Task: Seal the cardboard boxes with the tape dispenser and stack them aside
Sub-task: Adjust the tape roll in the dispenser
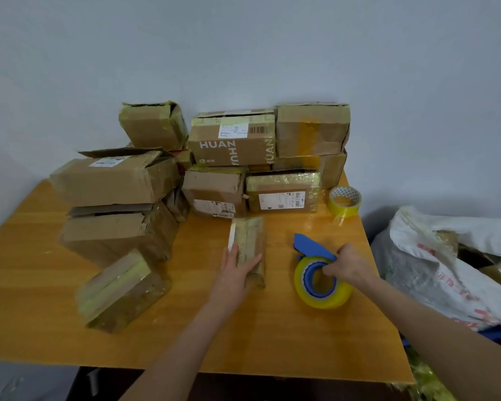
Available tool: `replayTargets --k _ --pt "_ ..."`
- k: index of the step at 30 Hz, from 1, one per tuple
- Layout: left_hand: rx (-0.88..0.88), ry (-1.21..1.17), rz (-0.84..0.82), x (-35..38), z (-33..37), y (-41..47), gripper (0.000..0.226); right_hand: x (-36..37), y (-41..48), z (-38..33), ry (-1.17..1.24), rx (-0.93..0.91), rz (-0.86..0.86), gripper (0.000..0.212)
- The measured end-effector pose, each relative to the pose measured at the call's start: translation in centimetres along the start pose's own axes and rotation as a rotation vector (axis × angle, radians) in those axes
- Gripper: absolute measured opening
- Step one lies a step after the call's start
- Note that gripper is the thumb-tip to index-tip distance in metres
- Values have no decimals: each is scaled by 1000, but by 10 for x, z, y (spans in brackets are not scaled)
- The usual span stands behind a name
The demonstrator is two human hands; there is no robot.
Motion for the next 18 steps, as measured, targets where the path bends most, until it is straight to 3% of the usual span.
replayTargets --k 4,7,11,13,15,18 --pt "26 -77 4 -6 -6 2 58 14 1 -12 79 -48 -123 35" --pt "47 -153 11 -10 -6 0 54 21 -8 -19 361 -41 -215 53" --pt "35 -208 16 -17 -4 1 47 13 -23 -32 369 -120 -220 52" --pt "-22 -267 138 -34 -5 3 42 -1 -34 -44 330 -229 -239 59" --pt "-163 -568 182 -46 -11 3 43 -18 -47 -57 305 -347 -264 62" --pt "-374 -1296 -95 -34 1 0 50 -35 -67 -74 309 -455 -314 68"
Point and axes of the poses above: each hand's wrist, its own y-axis towards the middle knuckle, its own x-axis out of the palm, z = x × y, the point moved 8 cm from there along y, towards the middle knuckle, and after that the axes turned 2 degrees about -x, right-handed, at the moved point
